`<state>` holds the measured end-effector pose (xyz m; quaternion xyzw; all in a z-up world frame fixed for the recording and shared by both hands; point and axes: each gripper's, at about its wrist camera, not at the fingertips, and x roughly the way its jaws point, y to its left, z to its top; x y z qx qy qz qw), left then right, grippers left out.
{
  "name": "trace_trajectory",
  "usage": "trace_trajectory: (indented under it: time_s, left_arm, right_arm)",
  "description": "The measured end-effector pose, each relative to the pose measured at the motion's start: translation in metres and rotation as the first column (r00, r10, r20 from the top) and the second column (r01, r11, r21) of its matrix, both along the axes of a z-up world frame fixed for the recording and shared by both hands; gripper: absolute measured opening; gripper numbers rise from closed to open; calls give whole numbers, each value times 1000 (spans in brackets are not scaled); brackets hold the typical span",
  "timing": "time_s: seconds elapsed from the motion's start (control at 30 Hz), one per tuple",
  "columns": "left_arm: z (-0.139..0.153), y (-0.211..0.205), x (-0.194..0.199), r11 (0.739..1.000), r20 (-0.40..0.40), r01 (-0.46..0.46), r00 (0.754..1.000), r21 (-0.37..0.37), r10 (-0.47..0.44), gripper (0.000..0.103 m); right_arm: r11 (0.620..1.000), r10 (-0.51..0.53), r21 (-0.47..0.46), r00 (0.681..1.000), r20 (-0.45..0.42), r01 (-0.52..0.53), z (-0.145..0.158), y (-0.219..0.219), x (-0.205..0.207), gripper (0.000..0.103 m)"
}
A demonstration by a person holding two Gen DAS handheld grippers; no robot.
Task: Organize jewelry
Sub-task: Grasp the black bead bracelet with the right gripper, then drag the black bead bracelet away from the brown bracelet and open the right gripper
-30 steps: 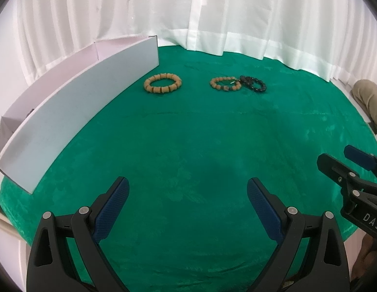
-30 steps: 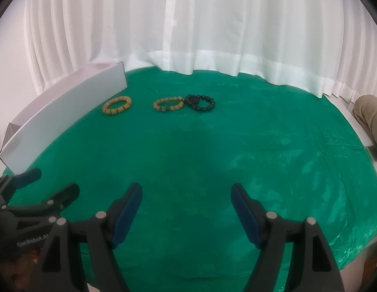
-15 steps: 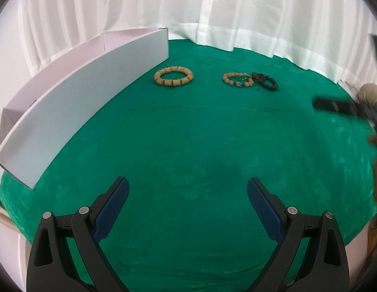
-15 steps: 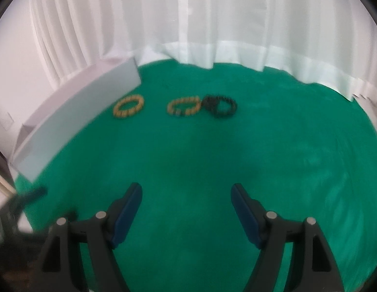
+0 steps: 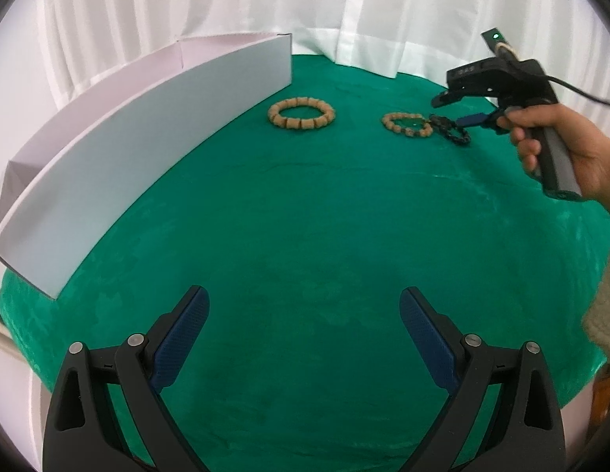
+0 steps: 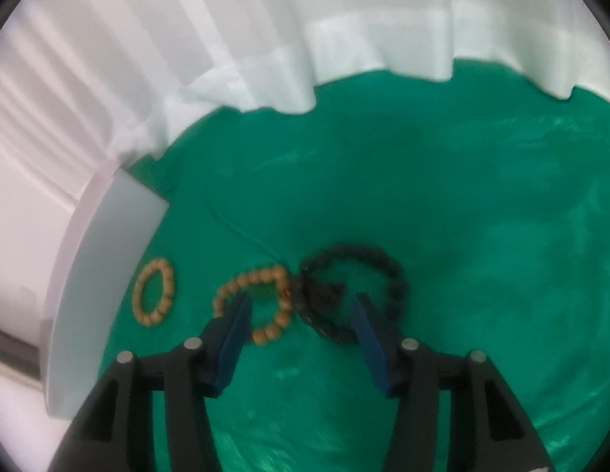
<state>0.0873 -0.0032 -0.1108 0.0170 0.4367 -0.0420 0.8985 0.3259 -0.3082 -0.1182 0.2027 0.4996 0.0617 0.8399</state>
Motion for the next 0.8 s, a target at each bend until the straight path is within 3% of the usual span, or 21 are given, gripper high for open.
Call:
trace_trajectory:
  time_s: [0.07, 0.17, 0.27, 0.4, 0.5, 0.6, 0.7, 0.73, 0.77, 0.8]
  left_arm:
    - [-1, 4, -1, 1000, -4, -8, 1000, -4, 8, 98]
    - [-4, 7, 0, 1000, -12, -15, 1000, -8, 15, 98]
    - [-6, 7, 0, 1000, -20, -12, 1000, -10, 12, 98]
    - [-5, 5, 0, 1000, -19, -5, 1000, -12, 4, 98]
    - [-5, 3, 1, 1000, -19, -2, 1000, -13, 2, 98]
    - [-5, 3, 0, 1000, -25, -2, 1000, -15, 1, 98]
    - [-5, 6, -2, 1000, -30, -6, 1000, -13, 5, 98]
    - [-5, 7, -2, 1000, -31, -9, 999, -13, 9, 98]
    - [-6, 8, -2, 1000, -34, -13, 999, -14, 13, 98]
    - [-6, 9, -1, 1000, -36, -17, 999, -14, 16, 98]
  right_arm:
    - [999, 3, -34, 999, -41, -4, -11, 11, 9, 52]
    - [996, 5, -86, 998, -55, -10, -16, 22, 11, 21]
    - [992, 7, -129, 1000, -7, -8, -6, 27, -1, 19]
    - [992, 53, -119, 997, 59, -46, 17, 26, -30, 18]
    - [979, 159, -143, 984, 75, -148, 28, 33, -62, 18]
    - [934, 318, -185, 947, 41, -305, 23, 54, -106, 19]
    - [868, 473, -182, 881, 13, -463, 11, 80, -159, 26]
    - [844, 515, -176, 857, 5, -506, 8, 88, -176, 35]
    - [831, 537, -167, 843, -2, -530, 5, 92, -192, 57]
    - [827, 547, -155, 837, 5, -540, 5, 94, -206, 62]
